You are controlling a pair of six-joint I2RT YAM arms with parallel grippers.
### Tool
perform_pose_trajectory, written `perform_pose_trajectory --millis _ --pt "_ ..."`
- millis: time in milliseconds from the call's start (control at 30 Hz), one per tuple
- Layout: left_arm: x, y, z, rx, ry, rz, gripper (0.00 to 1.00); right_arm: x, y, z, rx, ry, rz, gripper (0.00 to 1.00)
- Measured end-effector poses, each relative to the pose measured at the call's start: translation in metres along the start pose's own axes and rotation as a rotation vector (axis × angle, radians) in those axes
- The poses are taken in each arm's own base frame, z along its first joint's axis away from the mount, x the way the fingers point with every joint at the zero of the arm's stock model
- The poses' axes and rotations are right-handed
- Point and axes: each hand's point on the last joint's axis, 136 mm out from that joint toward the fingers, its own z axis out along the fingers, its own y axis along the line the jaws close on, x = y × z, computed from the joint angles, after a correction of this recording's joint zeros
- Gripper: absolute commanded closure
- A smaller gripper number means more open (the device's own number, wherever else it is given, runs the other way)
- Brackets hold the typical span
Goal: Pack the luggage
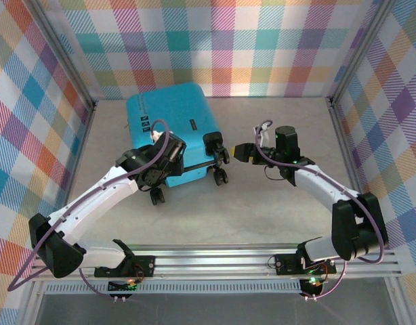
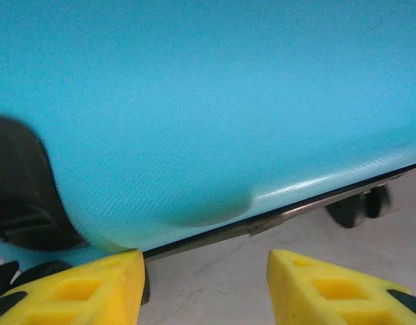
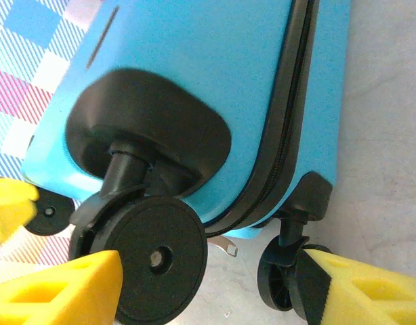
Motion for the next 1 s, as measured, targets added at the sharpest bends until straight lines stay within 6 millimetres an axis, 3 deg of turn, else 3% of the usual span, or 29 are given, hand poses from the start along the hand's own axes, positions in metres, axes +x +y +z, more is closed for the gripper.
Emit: perform_pose_trajectory --millis 67,233,300,400,567,767,1000 --pt "-0.013 -0.017 -0.010 0.041 -0.031 0.019 0.41 0.004 -0.006 0.005 0.023 0.009 0.010 0.31" --pt "-0.035 -0.096 -0.028 0.160 -0.080 0.126 0.29 -0.001 -0.028 0.001 0.088 -0.021 0.041 0.30" --pt "-0.035 -0.126 -0.024 0.183 -0.076 0.157 0.26 -0.004 -0.043 -0.006 0.122 -0.045 0.073 0.30" --pt "-0.027 -0.154 -0.008 0.179 -0.053 0.179 0.22 0.000 -0.065 -0.016 0.165 -0.060 0.126 0.30" --pt "-0.014 -0.162 0.021 0.108 -0.023 0.139 0.17 0.012 -0.084 -0.025 0.204 -0.060 0.185 0.29" --pt "-0.011 -0.158 0.031 0.079 -0.034 0.056 0.16 0.018 -0.083 -0.028 0.202 -0.059 0.185 0.28" --pt "-0.009 -0.168 0.046 0.073 -0.032 0.032 0.16 0.027 -0.086 -0.028 0.200 -0.052 0.197 0.28"
